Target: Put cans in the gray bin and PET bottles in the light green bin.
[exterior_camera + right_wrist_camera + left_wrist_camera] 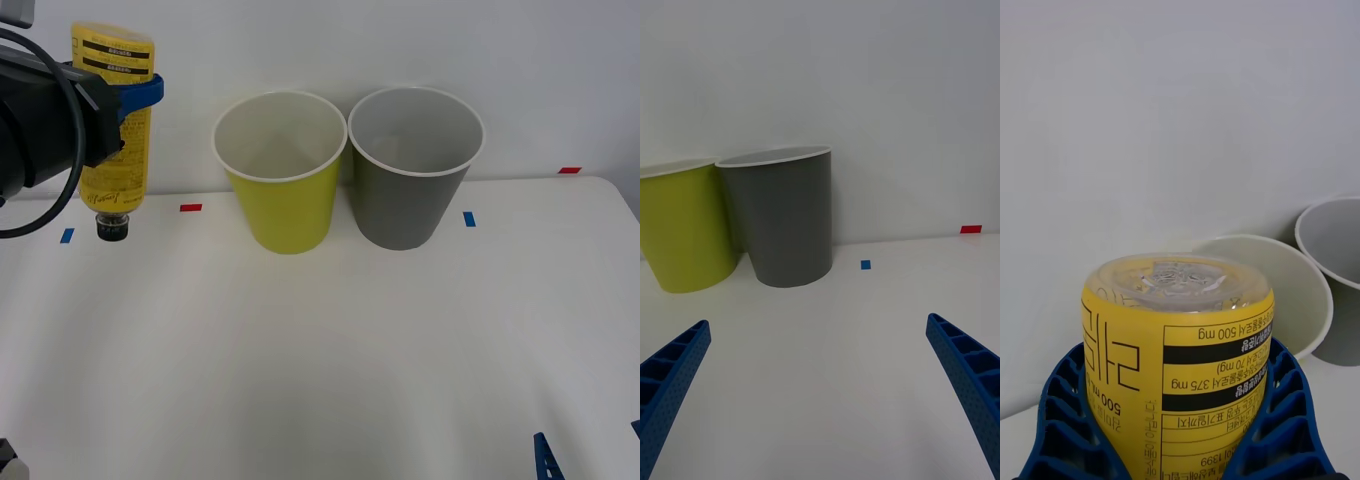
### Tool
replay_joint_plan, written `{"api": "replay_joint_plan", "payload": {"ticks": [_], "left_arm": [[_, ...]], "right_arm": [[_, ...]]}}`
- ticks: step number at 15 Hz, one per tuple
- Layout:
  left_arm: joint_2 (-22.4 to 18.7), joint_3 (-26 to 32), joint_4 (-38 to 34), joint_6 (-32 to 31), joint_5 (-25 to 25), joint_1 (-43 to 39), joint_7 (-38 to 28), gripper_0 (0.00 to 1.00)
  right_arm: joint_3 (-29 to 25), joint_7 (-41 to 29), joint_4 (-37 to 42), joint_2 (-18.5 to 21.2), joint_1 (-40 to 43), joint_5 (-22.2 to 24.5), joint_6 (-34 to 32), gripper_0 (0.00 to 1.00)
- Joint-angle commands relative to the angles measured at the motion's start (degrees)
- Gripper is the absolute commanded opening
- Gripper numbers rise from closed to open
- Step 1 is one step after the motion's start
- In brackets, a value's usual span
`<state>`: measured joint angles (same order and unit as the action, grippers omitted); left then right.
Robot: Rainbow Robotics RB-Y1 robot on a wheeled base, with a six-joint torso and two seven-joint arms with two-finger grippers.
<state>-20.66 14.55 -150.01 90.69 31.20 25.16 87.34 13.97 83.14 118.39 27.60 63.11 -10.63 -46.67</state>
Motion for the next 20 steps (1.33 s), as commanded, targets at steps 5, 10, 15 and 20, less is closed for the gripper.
{"api": "replay_joint_plan", "payload": {"ticks": [5, 10, 15, 20], "left_arm": [[0.0, -14.2, 3.0, -8.3, -19.2, 8.4, -2.5, 0.0], [1.6, -15.6, 16.1, -19.2, -18.2, 11.8, -2.6, 0.0], [3.7, -21.2, 24.1, -29.2, -22.8, 14.8, -3.8, 0.0], [8.0, -24.0, 30.0, -37.4, -26.5, 14.8, -5.2, 0.0]], "right_arm": [[0.0, 0.0, 0.0, 0.0, 0.0, 0.0, 0.0, 1.0], [0.0, 0.0, 0.0, 0.0, 0.0, 0.0, 0.0, 1.0], [0.0, 0.0, 0.0, 0.0, 0.0, 0.0, 0.0, 1.0], [0.0, 0.0, 0.0, 0.0, 0.0, 0.0, 0.0, 1.0]]}}
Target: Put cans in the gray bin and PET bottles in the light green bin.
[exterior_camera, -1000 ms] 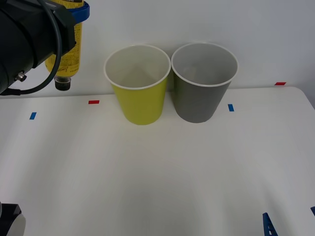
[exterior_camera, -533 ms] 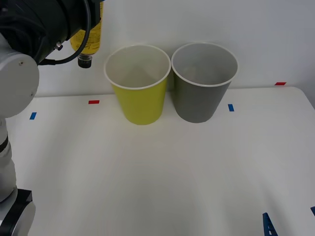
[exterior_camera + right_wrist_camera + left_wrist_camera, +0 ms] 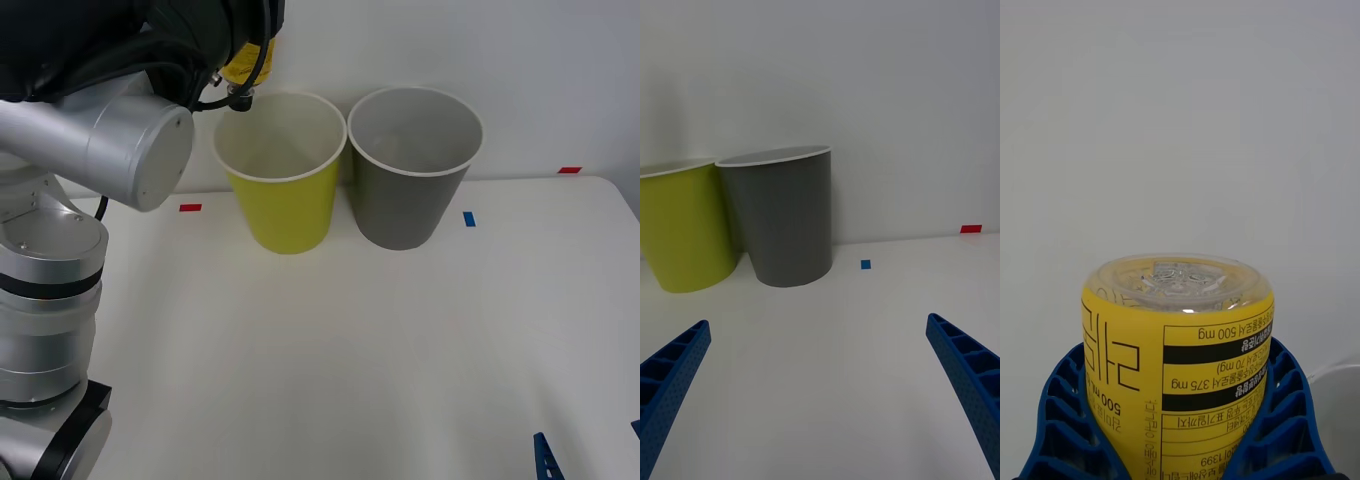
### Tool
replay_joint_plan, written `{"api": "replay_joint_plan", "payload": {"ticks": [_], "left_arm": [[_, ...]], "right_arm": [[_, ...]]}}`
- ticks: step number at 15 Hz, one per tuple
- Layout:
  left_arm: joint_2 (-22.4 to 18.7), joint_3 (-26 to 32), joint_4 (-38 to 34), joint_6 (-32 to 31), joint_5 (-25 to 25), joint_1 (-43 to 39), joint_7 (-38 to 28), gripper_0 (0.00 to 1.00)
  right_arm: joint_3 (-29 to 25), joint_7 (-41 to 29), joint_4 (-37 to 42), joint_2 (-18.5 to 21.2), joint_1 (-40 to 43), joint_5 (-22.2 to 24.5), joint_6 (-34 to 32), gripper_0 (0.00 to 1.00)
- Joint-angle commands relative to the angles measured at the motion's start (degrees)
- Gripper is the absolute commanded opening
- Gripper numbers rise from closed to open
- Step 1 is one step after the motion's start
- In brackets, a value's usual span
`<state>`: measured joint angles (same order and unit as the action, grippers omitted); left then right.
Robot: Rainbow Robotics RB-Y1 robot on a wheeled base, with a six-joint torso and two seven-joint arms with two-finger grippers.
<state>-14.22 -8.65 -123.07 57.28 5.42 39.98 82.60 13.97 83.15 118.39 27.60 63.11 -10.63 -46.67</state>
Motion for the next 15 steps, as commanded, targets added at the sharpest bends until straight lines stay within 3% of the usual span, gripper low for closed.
{"api": "replay_joint_plan", "payload": {"ticks": [1, 8, 15], "left_arm": [[1.7, -1.1, 4.9, -6.6, -0.8, 0.0, -0.6, 0.0], [4.2, -3.0, 17.1, -20.3, -0.7, 2.1, -1.7, 0.0], [3.6, -2.5, 18.3, -19.7, -1.0, 1.9, -2.5, 0.0]], "right_arm": [[0.0, 0.0, 0.0, 0.0, 0.0, 0.0, 0.0, 1.0], [0.0, 0.0, 0.0, 0.0, 0.0, 0.0, 0.0, 1.0], [0.0, 0.0, 0.0, 0.0, 0.0, 0.0, 0.0, 1.0]]}}
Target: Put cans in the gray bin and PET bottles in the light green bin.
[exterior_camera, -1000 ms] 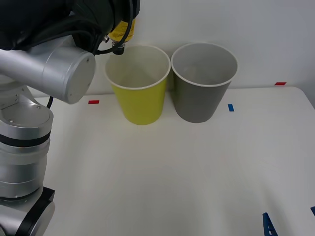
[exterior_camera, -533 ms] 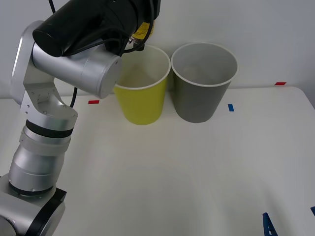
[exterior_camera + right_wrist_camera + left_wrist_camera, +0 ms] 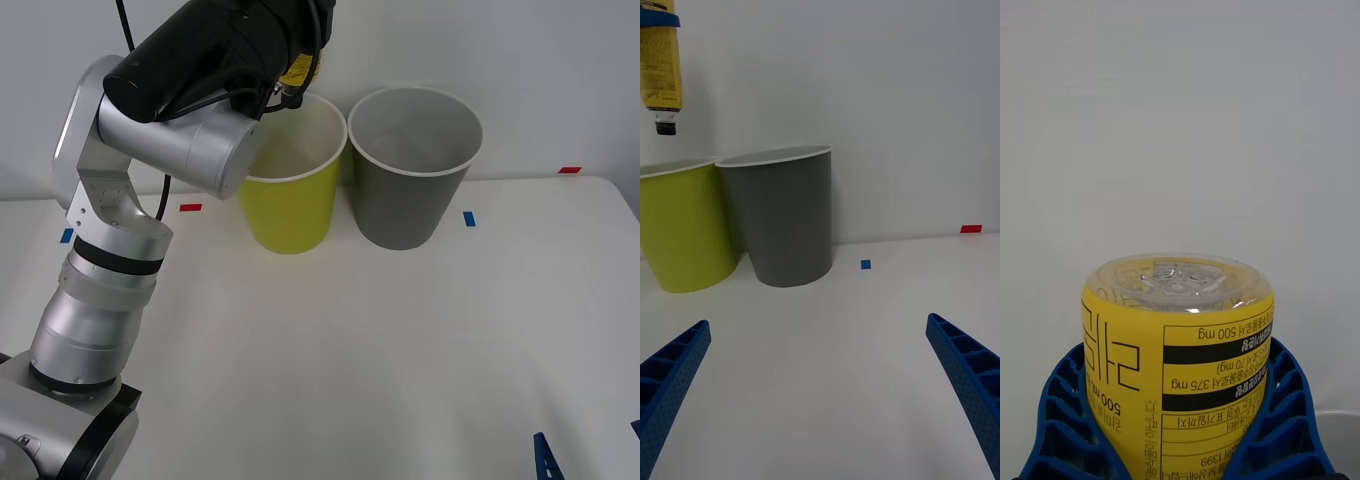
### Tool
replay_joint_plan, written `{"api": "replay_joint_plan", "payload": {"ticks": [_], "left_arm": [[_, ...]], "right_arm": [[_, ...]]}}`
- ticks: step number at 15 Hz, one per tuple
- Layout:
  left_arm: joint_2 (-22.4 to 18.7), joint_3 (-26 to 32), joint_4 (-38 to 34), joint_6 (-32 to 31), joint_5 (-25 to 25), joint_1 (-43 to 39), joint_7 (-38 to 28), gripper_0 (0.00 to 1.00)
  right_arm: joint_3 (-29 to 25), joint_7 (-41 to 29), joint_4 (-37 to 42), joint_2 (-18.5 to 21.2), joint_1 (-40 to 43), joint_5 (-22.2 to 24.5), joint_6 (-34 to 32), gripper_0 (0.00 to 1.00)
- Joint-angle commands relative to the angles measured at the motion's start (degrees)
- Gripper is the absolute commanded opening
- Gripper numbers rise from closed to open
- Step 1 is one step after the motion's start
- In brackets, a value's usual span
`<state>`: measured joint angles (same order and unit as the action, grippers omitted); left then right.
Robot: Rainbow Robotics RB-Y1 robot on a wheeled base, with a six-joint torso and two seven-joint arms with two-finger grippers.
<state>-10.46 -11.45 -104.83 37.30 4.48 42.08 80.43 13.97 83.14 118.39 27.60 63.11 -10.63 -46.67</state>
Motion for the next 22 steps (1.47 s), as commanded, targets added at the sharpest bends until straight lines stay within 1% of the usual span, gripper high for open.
{"api": "replay_joint_plan", "payload": {"ticks": [1, 2, 3, 4, 8, 10, 11, 18, 19, 21, 22], "left_arm": [[-0.2, 0.3, 0.1, 0.3, -0.1, -0.2, -0.4, 0.0], [-0.3, 0.3, 0.1, 0.3, -0.1, -0.2, -0.5, 0.11], [-0.4, 0.3, 0.1, 0.3, -0.2, -0.2, -0.5, 0.61], [-0.6, 0.3, 0.1, 0.3, -0.2, -0.2, -0.5, 1.0], [-1.9, 0.3, 0.1, 0.4, 0.1, -0.2, -1.2, 1.0], [-2.0, 1.0, 0.0, 0.3, 3.7, -0.2, -1.7, 1.0], [-2.3, 1.1, 0.0, 0.3, 4.2, -0.2, -1.6, 1.0], [-2.8, 1.2, -0.1, 0.9, 4.0, -0.2, -1.4, 1.0], [-3.1, 1.3, -1.1, 3.0, 4.0, -0.2, -1.2, 1.0], [-3.7, 2.0, -6.4, 11.1, 4.5, -0.2, -0.8, 1.0], [-4.2, 3.0, -10.0, 14.2, 4.4, -1.3, -0.2, 1.0]], "right_arm": [[0.0, 0.0, 0.0, 0.0, 0.0, 0.0, 0.0, 1.0], [0.0, 0.0, 0.0, 0.0, 0.0, 0.0, 0.0, 1.0], [0.0, 0.0, 0.0, 0.0, 0.0, 0.0, 0.0, 1.0], [0.0, 0.0, 0.0, 0.0, 0.0, 0.0, 0.0, 1.0], [0.0, 0.0, 0.0, 0.0, 0.0, 0.0, 0.0, 1.0], [0.0, 0.0, 0.0, 0.0, 0.0, 0.0, 0.0, 1.0], [0.0, 0.0, 0.0, 0.0, 0.0, 0.0, 0.0, 1.0], [0.0, 0.0, 0.0, 0.0, 0.0, 0.0, 0.0, 1.0], [0.0, 0.0, 0.0, 0.0, 0.0, 0.0, 0.0, 1.0], [0.0, 0.0, 0.0, 0.0, 0.0, 0.0, 0.0, 1.0], [0.0, 0.0, 0.0, 0.0, 0.0, 0.0, 0.0, 1.0]]}}
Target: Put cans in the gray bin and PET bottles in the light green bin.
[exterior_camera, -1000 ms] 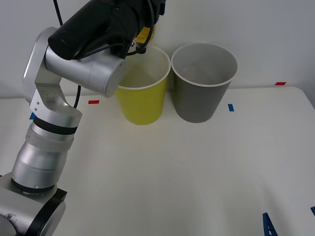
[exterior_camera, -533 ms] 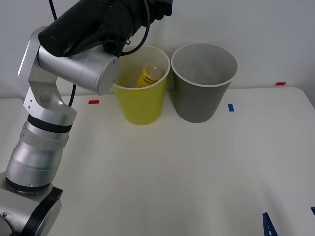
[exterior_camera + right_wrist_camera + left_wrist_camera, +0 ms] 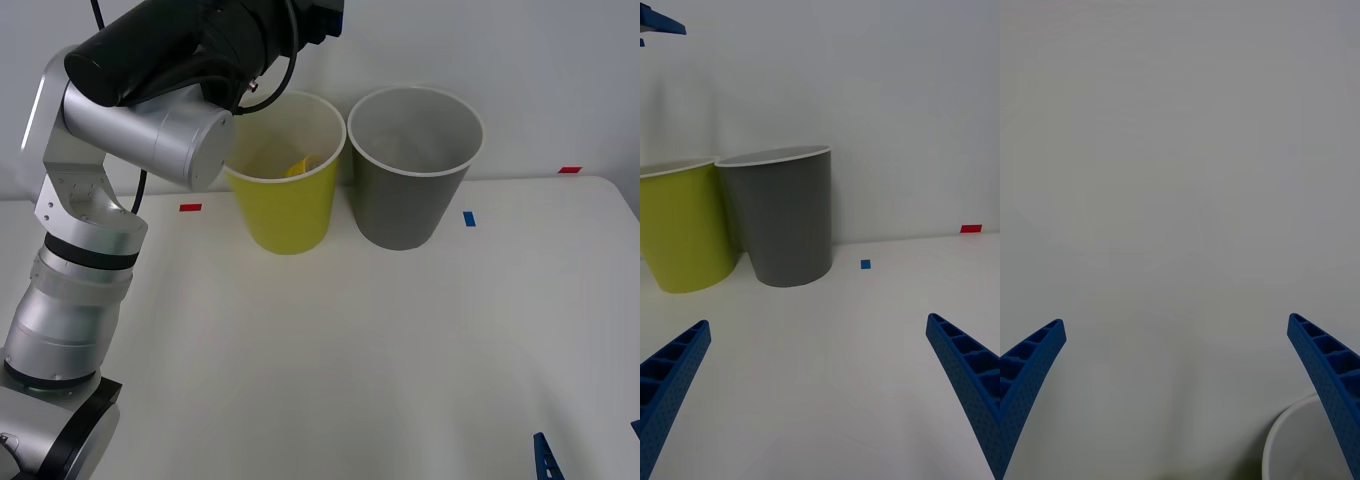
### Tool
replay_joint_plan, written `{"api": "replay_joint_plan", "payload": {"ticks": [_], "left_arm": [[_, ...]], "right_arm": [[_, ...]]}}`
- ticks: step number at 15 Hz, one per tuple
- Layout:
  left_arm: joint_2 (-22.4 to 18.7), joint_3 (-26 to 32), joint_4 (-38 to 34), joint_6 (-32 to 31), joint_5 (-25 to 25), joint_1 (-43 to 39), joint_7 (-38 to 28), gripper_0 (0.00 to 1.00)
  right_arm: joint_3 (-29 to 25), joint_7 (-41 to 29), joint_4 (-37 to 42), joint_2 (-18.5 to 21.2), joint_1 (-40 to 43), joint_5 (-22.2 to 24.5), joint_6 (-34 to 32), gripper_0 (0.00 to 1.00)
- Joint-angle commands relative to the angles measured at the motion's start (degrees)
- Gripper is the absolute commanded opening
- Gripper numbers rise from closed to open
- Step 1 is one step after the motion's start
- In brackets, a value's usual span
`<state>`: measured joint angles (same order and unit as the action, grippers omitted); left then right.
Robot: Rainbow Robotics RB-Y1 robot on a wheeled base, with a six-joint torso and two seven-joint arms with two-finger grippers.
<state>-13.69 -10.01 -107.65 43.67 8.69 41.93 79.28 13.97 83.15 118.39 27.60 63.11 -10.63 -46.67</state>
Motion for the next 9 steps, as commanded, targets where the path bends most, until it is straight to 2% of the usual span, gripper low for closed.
{"api": "replay_joint_plan", "payload": {"ticks": [1, 3, 4, 9], "left_arm": [[-1.2, 2.0, -9.3, 7.9, 0.2, -3.2, 1.7, 1.0], [-1.0, 5.4, -16.6, 8.4, 2.4, -9.8, 7.2, 1.0], [-0.4, 7.6, -19.6, 10.6, 4.1, -12.0, 9.1, 1.0], [-0.7, 12.7, -28.8, 11.4, 4.7, -22.2, 9.7, 1.0]], "right_arm": [[0.0, 0.0, 0.0, 0.0, 0.0, 0.0, 0.0, 1.0], [0.0, 0.0, 0.0, 0.0, 0.0, 0.0, 0.0, 1.0], [0.0, 0.0, 0.0, 0.0, 0.0, 0.0, 0.0, 1.0], [0.0, 0.0, 0.0, 0.0, 0.0, 0.0, 0.0, 1.0]]}}
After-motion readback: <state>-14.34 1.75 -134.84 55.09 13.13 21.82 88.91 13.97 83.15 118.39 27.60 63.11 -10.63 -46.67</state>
